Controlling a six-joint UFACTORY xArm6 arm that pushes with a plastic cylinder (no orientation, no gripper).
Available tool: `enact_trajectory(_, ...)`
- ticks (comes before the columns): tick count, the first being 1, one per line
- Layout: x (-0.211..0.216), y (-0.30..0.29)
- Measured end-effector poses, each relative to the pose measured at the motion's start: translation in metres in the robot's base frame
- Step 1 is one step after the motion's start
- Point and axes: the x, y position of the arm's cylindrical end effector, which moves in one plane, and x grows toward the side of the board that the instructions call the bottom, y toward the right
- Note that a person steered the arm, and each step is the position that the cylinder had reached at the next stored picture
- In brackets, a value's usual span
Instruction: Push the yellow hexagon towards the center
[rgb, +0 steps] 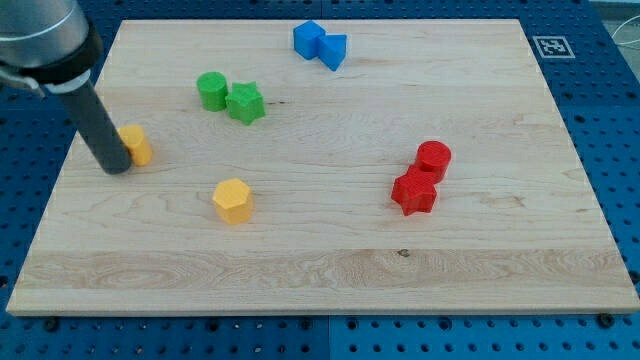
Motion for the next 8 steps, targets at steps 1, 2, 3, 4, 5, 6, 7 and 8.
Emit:
enact_trajectory(1, -0.023, -0.003)
enact_trajectory(2, -0.024, -0.004)
enact_trajectory(3, -0.007, 0.005)
enact_trajectory(4, 0.026, 0.028)
enact_trajectory(5, 0.045, 0.053)
enact_trajectory(6, 0.06, 0.081)
enact_trajectory(7, 0.072, 0.112)
enact_trajectory(8, 0.088, 0.133)
